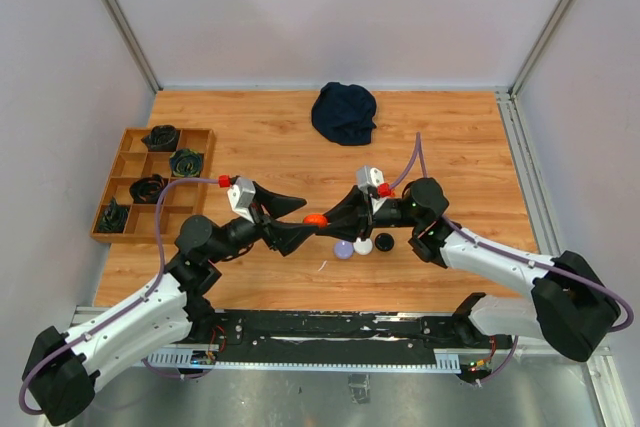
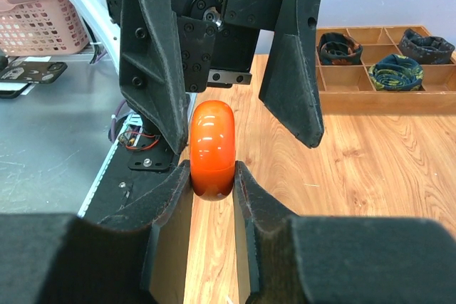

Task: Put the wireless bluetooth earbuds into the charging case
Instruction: Open the charging case.

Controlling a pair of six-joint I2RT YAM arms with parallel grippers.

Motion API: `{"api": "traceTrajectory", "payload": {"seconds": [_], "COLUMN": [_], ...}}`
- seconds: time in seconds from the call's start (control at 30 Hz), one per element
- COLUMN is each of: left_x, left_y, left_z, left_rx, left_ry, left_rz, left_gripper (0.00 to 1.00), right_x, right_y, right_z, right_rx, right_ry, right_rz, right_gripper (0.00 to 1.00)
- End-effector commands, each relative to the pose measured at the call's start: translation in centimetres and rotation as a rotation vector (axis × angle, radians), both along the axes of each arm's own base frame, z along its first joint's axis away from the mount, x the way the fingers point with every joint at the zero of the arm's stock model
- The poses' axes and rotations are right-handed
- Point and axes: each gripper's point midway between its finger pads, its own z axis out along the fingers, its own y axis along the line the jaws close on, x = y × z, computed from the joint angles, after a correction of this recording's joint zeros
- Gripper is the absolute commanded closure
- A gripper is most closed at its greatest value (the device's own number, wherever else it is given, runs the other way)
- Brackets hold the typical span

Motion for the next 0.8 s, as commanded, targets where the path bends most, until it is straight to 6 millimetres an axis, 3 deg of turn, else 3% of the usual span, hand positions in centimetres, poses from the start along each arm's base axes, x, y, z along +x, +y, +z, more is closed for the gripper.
{"api": "traceTrajectory", "payload": {"seconds": [0.0, 0.37, 0.77], "left_x": [0.0, 2.0, 2.0], "left_y": [-0.3, 1.0, 1.1], "left_z": [1.0, 1.5, 3.3], "left_rx": [0.039, 0.034, -0.002], "left_ry": [-0.055, -0.020, -0.040], "left_rz": [-0.012, 0.124, 0.131], "left_gripper": [0.19, 0.19, 0.19], "right_x": [0.1, -0.3, -0.1], "right_y": [-0.3, -0.6, -0.6], "right_z": [0.8, 0.9, 0.5], "right_rx": [0.013, 0.010, -0.003], "right_ry": [-0.040, -0.050, -0.041], "right_rz": [-0.016, -0.003, -0.014], "right_gripper": [0.89, 0.89, 0.88]}}
